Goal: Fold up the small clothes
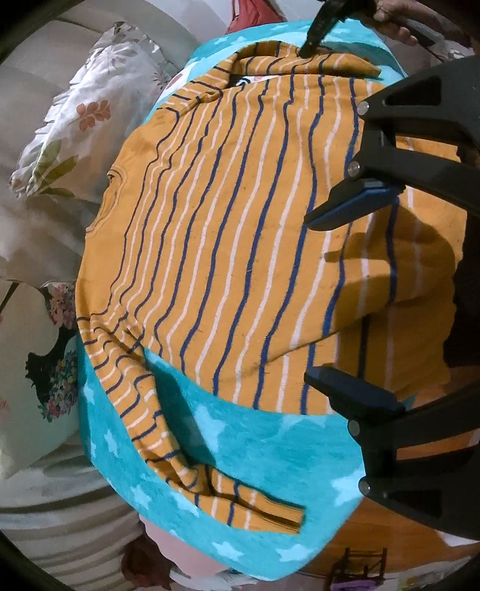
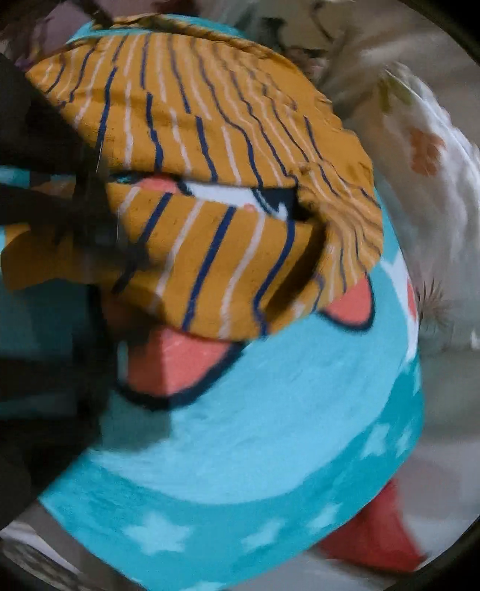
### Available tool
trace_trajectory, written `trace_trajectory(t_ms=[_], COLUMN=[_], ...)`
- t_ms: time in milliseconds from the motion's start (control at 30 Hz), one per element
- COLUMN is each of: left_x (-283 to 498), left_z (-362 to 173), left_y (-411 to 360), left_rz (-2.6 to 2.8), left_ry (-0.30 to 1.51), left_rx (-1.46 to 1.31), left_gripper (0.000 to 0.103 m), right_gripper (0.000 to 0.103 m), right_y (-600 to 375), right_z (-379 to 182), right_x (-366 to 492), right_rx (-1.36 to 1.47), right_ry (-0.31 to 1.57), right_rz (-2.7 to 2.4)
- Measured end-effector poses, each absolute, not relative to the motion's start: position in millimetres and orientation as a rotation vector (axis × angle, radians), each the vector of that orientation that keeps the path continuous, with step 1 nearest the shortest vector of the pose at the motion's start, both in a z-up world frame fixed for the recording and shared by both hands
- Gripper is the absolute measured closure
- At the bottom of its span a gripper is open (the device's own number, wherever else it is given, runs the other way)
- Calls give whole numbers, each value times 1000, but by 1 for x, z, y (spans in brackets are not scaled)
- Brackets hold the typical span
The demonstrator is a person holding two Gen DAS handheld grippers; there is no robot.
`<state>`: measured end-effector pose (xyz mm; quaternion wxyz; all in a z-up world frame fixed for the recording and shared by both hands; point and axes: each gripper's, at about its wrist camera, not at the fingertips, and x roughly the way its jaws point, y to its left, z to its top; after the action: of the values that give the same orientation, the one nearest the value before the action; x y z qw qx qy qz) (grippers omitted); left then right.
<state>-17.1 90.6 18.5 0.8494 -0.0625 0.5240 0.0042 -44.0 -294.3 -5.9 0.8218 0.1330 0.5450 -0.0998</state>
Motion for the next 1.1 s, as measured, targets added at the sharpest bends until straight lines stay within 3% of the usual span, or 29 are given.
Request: trace_trajectory(t_ms=[200,300,367,467,633,767,867,933,1100], left_x=[-23,-24,-26,-30,-43,-50,-53,-54,-43], left_z=[28,27,25,21,13,9,11,15,15], left_y=[93,94,94,97,109,130,155,174,221], left_rz=[51,69,84,104,151,199,221,235,231], left_ry=[1069,1074,1081,1093,1123,1128,1113,1076,1061], left_rx=[-167,-178,-179,-192,-192,-216,-255,-280,-346], left_gripper=[28,28,28,28,28,28,27,15,15], right_gripper=[97,97,96,86,81,59,56,54,54], right_y=[-314,-318,-315,-302,-297,-299,-296,-292,-266], right_z=[92,120,116,76,23,19,8,-4,-16], right_x=[-40,-42,-46,-49,-58,-59,-54,-53,-66], right_rx=[-219,-296,-340,-413,-280,-71,116,285,568], right_ry=[876,782,776,867,1078,1125,1160,1187,1172], right_rz=[-480,-549,-557,-522,-363,-282,-245,-208,-167])
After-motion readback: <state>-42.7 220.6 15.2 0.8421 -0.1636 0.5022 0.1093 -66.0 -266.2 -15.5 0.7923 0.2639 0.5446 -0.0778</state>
